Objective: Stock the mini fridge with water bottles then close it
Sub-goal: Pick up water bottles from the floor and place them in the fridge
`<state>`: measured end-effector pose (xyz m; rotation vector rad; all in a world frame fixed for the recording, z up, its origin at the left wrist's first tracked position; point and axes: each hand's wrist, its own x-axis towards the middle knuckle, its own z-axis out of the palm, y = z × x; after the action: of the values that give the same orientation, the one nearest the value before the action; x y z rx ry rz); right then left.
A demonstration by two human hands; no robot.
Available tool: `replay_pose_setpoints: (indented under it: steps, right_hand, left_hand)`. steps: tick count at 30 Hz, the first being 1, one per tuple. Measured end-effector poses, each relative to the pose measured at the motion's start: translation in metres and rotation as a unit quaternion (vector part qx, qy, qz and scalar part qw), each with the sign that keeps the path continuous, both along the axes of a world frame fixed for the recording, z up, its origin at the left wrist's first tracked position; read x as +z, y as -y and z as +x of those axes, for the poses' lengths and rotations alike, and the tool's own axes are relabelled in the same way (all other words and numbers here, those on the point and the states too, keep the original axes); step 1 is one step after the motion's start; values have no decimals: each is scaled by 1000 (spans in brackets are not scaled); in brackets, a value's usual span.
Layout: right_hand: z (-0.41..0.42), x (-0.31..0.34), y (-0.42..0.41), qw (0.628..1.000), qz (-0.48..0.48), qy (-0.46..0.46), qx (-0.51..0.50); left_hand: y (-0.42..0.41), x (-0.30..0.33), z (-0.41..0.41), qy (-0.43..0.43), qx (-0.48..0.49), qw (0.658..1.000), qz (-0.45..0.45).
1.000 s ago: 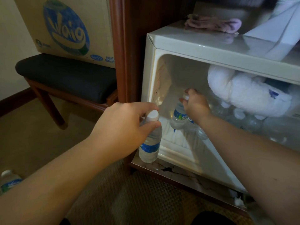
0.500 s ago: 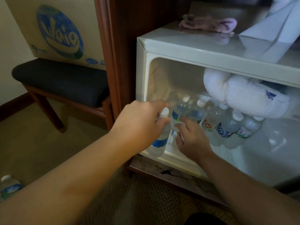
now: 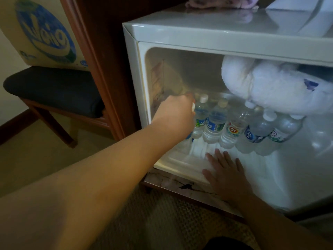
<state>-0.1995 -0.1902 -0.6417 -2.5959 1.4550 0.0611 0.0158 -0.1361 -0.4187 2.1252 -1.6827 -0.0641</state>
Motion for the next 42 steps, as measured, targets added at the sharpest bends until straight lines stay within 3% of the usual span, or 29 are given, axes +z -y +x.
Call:
replay_pose_setpoints:
  steps: [15, 21, 27, 36, 42]
  right_hand:
    - [-3, -8, 1, 999, -3, 51, -10]
    - [-3, -9, 1, 999, -11, 48, -12]
    - [-2, -7, 1, 999, -3, 42, -12]
    - [-2, -7, 2, 999, -4, 43, -13]
    - [-3, -6, 1, 999, -6, 44, -11]
  left_hand:
    - [83, -19, 8, 143, 13, 987, 73]
    - [94, -17, 13, 118, 57, 987, 90]
    - [109, -18, 19, 36, 65, 994, 84]
    - [111, -19, 24, 90, 46, 992, 79]
    - [99, -17, 17, 179, 18, 980, 85]
